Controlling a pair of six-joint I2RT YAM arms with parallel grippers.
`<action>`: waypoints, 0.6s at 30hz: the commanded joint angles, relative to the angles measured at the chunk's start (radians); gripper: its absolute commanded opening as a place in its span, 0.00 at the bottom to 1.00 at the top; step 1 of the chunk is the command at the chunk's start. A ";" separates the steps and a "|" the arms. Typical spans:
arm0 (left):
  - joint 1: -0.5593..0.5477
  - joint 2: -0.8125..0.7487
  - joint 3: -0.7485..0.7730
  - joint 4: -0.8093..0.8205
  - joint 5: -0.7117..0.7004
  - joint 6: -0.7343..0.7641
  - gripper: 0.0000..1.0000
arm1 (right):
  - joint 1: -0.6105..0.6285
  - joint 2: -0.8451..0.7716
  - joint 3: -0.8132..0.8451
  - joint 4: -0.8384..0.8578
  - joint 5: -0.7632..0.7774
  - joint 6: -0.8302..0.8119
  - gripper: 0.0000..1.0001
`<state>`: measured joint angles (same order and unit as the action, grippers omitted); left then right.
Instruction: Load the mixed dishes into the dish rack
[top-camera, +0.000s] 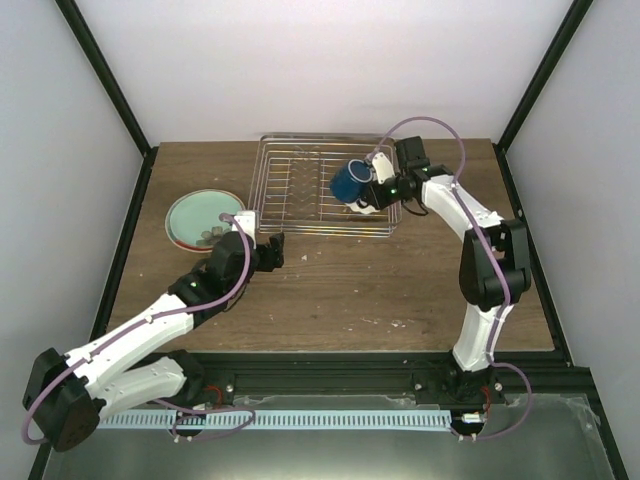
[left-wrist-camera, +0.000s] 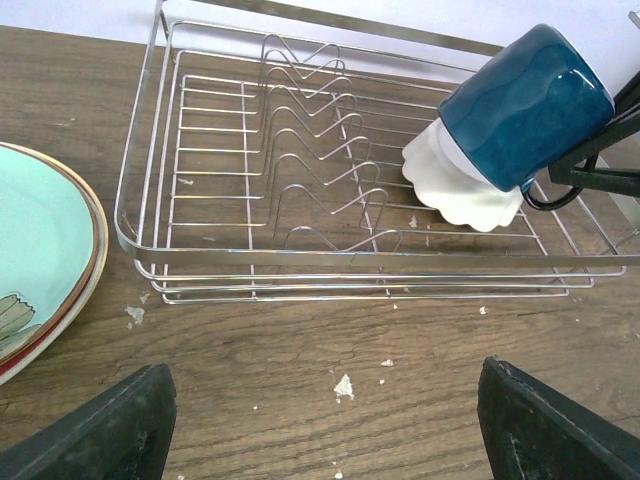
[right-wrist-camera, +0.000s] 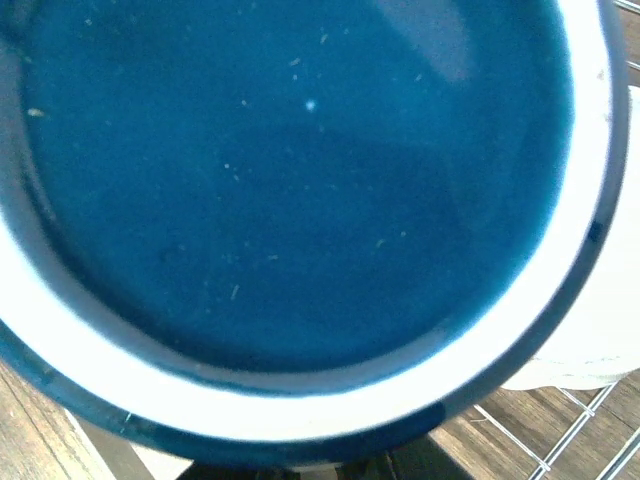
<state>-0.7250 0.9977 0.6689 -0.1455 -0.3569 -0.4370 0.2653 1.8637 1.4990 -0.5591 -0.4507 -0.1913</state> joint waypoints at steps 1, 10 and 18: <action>-0.001 -0.005 -0.003 -0.013 -0.013 0.012 0.84 | 0.005 0.009 0.075 -0.037 -0.021 -0.064 0.01; -0.001 0.015 0.016 -0.028 -0.014 0.012 0.85 | 0.054 0.066 0.088 -0.052 -0.022 -0.096 0.01; -0.001 0.011 0.023 -0.052 -0.034 0.011 0.85 | 0.068 0.096 0.099 -0.089 0.069 -0.104 0.01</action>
<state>-0.7250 1.0119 0.6693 -0.1749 -0.3664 -0.4370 0.3286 1.9705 1.5314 -0.6502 -0.4274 -0.2768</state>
